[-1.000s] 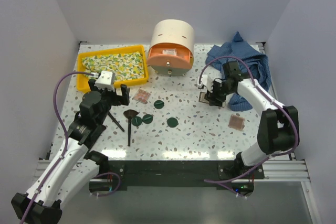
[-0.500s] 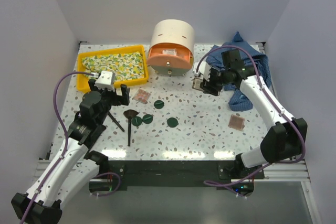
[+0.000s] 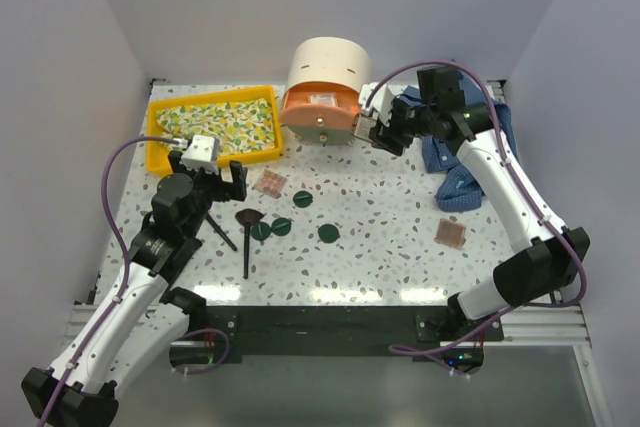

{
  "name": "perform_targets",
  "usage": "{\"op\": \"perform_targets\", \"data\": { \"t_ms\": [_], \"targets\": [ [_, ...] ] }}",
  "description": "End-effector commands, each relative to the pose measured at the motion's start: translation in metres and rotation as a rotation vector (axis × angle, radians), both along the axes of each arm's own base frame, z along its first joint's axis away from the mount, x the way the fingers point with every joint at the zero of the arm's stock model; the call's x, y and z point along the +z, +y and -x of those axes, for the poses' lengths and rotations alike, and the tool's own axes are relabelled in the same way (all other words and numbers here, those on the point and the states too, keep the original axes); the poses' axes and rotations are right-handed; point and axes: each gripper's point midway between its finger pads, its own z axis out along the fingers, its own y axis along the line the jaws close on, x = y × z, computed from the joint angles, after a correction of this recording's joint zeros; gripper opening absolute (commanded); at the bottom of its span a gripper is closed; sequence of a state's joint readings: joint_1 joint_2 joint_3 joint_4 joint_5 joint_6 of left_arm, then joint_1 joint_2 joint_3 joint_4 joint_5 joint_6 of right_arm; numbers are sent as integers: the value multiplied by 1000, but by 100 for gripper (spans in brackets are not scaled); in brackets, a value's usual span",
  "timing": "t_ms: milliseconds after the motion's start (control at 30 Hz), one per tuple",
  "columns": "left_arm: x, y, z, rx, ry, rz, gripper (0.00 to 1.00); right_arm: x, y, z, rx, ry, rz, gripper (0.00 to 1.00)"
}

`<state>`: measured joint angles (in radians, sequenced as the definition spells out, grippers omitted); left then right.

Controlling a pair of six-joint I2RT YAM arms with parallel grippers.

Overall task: Organize the makeup
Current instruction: Place the makeup in the drawer.

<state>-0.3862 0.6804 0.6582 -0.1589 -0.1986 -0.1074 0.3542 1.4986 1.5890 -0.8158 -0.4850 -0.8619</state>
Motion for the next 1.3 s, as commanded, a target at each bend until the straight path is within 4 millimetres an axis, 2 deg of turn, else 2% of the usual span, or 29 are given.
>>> {"op": "perform_targets", "data": {
  "t_ms": [0, 167, 333, 367, 533, 733, 1267],
  "targets": [
    [9, 5, -2, 18, -39, -14, 100, 25, 15, -9, -22, -26, -40, 12],
    [10, 6, -2, 19, -41, -14, 100, 40, 31, -15, -13, -35, -66, 11],
    [9, 6, -2, 22, -40, -15, 100, 41, 45, -20, -7, -39, -54, 11],
    [8, 6, -2, 22, -37, -16, 100, 48, 47, -22, -7, -52, -61, 11],
    [9, 7, -2, 23, -39, -17, 100, 50, 58, -28, -3, -50, -62, 11],
    [8, 7, -2, 26, -36, -18, 100, 62, 68, -36, -8, -67, -80, 11],
    [7, 7, -3, 28, -33, -20, 100, 61, 80, -61, -39, -79, -77, 11]
  ]
}}
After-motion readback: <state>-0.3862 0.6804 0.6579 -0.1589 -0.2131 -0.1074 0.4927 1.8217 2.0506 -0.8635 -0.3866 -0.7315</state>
